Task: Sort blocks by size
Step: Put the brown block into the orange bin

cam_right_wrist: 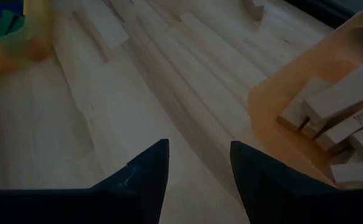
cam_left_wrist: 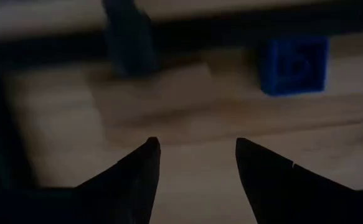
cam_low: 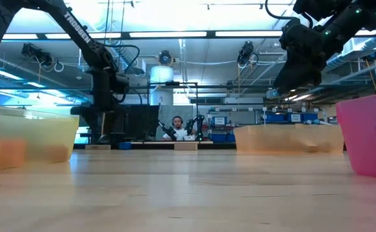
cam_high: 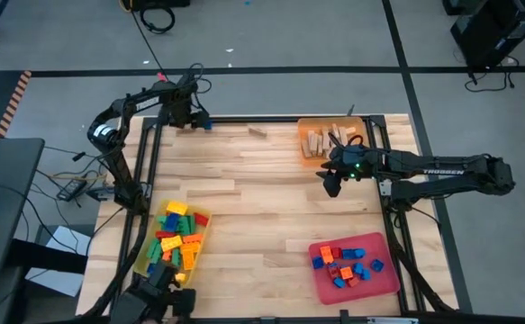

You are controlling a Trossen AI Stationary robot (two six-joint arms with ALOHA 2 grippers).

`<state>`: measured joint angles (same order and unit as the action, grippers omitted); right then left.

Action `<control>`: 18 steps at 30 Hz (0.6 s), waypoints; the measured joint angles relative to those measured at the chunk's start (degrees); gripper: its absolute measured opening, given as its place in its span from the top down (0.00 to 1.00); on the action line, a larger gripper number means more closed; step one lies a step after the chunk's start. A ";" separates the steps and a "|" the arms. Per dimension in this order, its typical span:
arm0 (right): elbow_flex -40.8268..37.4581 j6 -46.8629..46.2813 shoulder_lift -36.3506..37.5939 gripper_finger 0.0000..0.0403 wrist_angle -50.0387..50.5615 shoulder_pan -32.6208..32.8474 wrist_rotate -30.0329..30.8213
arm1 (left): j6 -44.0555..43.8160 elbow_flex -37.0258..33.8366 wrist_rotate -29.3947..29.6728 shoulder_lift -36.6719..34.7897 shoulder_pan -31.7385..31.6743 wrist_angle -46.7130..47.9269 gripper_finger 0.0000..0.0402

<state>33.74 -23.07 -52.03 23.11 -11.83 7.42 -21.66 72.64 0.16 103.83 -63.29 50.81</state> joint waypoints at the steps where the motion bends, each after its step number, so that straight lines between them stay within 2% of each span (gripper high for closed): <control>1: 0.00 0.02 0.00 0.54 -0.09 -0.01 -0.01 | 1.19 0.00 1.59 -0.37 0.00 -0.61 0.46; 3: 0.00 0.06 0.00 0.54 -0.61 -0.01 0.05 | 2.07 0.00 4.20 -0.45 -0.51 -1.83 0.46; 6: 0.00 0.07 0.00 0.54 -1.03 -0.15 0.24 | 2.01 0.00 4.45 0.71 -2.05 -2.67 0.46; 11: 0.00 -0.61 0.00 0.54 -1.70 -0.38 0.42 | -1.31 0.04 1.73 3.53 -3.30 -6.97 0.46; 18: 0.00 -3.52 0.00 0.54 -1.79 -0.38 0.44 | -1.47 0.48 0.12 6.49 -3.40 -5.54 0.46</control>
<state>33.74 -26.59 -52.03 21.32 -12.21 7.86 -23.14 73.12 0.28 110.32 -66.69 45.27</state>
